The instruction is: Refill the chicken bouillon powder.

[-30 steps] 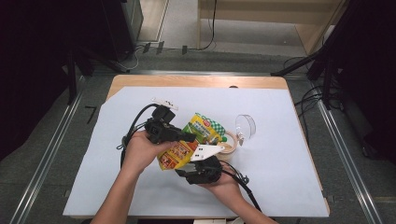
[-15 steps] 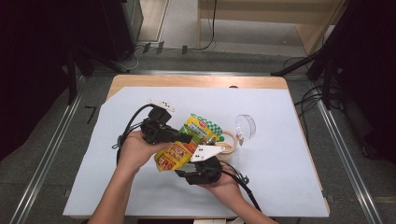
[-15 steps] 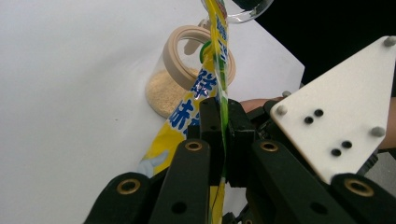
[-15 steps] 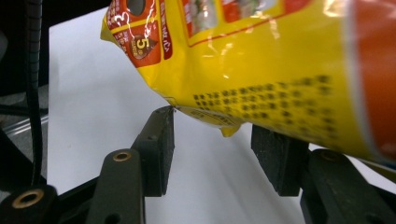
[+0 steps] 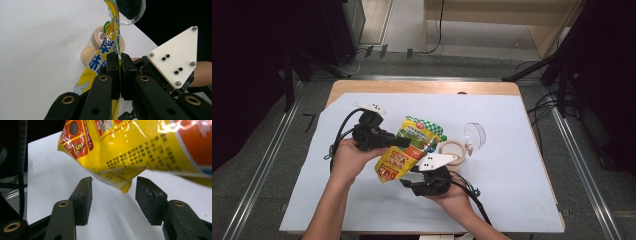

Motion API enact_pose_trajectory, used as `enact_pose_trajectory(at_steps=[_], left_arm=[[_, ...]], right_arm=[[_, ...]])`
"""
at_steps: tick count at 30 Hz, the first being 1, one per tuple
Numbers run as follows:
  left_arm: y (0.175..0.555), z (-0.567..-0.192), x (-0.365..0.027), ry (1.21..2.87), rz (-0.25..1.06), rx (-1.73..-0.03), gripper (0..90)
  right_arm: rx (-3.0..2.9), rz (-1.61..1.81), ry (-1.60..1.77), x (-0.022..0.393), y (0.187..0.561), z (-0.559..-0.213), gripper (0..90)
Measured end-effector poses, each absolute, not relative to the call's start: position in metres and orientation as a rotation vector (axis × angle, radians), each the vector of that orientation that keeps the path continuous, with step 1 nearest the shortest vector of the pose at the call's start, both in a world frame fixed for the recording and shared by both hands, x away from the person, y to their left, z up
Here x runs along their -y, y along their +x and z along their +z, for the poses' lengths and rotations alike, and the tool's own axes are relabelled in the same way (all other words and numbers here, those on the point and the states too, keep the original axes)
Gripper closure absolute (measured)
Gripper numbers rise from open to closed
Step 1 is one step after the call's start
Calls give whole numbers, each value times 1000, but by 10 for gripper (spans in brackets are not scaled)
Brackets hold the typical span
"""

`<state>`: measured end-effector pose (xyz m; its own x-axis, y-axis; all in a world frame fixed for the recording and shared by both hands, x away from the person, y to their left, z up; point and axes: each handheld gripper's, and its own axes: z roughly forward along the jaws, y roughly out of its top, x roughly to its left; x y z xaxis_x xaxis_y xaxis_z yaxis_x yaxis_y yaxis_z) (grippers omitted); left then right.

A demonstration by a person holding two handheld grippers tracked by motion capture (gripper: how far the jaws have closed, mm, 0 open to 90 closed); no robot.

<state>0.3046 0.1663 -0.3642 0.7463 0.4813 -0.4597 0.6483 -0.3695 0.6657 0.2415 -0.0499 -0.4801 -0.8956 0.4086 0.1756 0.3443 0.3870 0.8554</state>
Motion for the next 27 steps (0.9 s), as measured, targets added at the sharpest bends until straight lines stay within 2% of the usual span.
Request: enact_pose_trajectory(at_steps=[10, 21, 27], left_arm=[[311, -367, -192, 1974, -220, -931, 890], [322, -378, -211, 1897, -221, -980, 900], [328, -379, -219, 1848, -171, -1001, 900]], right_arm=[[-2570, 1619, 691, 51, 240, -478, 520], [-2602, 1586, 695, 48, 240, -483, 488], [-2600, 1581, 706, 51, 239, -485, 488]])
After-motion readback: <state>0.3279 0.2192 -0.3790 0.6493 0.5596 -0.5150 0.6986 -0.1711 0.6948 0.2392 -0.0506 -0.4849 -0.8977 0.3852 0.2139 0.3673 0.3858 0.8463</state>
